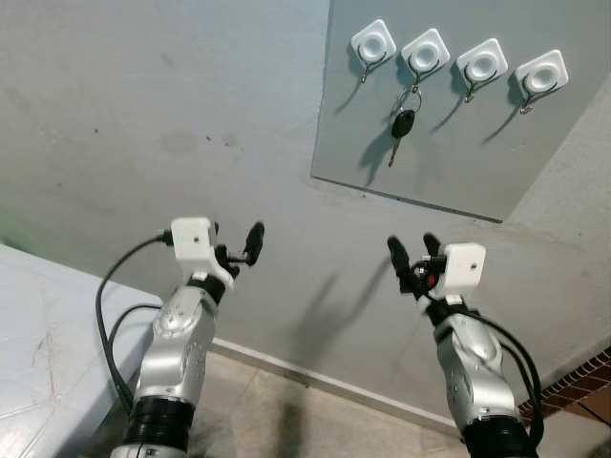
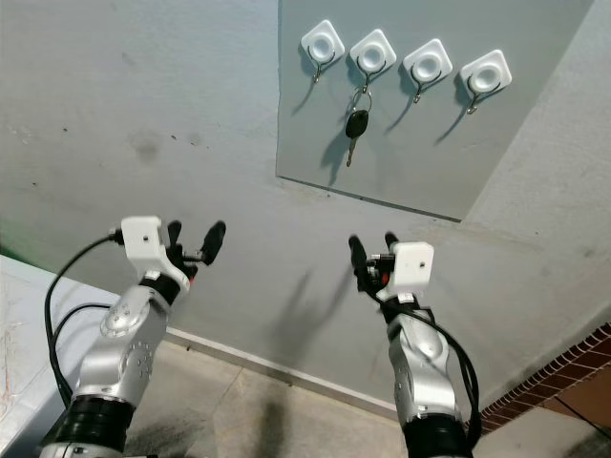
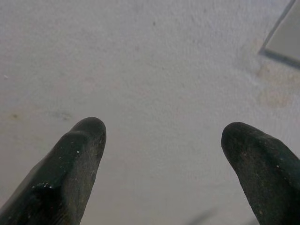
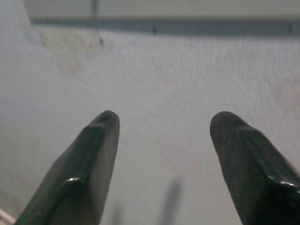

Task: Hang keys on a hook

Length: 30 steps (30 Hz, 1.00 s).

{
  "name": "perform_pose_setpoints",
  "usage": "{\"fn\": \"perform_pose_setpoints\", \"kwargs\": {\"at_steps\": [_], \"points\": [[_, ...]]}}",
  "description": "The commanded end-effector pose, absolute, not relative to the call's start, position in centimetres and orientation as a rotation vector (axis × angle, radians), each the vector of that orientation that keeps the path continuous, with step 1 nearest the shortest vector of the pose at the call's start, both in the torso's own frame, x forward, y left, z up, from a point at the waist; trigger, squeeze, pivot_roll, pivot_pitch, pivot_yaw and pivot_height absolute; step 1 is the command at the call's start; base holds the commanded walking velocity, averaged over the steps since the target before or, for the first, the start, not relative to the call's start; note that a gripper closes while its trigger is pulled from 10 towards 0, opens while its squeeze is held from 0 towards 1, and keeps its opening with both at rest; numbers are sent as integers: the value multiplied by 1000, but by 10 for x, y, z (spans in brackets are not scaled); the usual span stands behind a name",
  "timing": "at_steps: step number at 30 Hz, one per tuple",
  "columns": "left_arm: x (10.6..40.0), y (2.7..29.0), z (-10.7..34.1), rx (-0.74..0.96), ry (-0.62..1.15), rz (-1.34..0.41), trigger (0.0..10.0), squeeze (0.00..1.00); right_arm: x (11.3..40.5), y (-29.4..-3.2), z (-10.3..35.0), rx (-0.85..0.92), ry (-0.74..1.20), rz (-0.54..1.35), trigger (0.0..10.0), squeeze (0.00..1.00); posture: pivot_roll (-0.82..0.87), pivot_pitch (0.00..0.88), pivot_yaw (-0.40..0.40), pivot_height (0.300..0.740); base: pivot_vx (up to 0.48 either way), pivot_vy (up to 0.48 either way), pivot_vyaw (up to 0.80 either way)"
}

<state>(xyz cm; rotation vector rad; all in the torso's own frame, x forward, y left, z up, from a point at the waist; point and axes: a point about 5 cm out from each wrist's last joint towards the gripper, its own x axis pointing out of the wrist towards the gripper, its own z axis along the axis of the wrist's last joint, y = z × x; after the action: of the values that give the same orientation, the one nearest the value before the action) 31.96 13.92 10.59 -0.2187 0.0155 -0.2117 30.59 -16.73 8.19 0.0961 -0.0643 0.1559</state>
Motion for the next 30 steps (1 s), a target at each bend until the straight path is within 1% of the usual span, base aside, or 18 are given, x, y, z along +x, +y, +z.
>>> {"fn": "perform_pose_setpoints", "kwargs": {"at_steps": [1,2,8,15,22,27,30], "points": [[319,138,105,-213,-9,-221,10000,0,304,-168,81,82,-63,140,10000,165,9,0,-14,732,0,0,0],[318,137,104,-213,-11,-221,10000,0,303,-168,79,81,-54,138,10000,0,10,0,-14,732,0,0,0],[312,136,84,-197,30,-206,10000,0,294,-169,61,51,6,132,10000,0,4,0,-13,732,0,0,0],[315,138,90,-197,-27,-200,10000,0,297,-170,68,69,-38,114,10000,0,3,0,-11,732,0,0,0],[316,140,100,-192,-87,-203,10000,0,296,-170,73,23,-67,107,10000,0,5,0,-12,732,0,0,0],[306,141,109,-147,-136,-201,10000,0,286,-175,85,-45,-123,73,10000,0,3,0,-10,732,0,0,0],[299,144,112,-145,-151,-182,10000,0,276,-174,94,-47,-157,68,10000,0,0,0,-10,732,0,0,0]]}}
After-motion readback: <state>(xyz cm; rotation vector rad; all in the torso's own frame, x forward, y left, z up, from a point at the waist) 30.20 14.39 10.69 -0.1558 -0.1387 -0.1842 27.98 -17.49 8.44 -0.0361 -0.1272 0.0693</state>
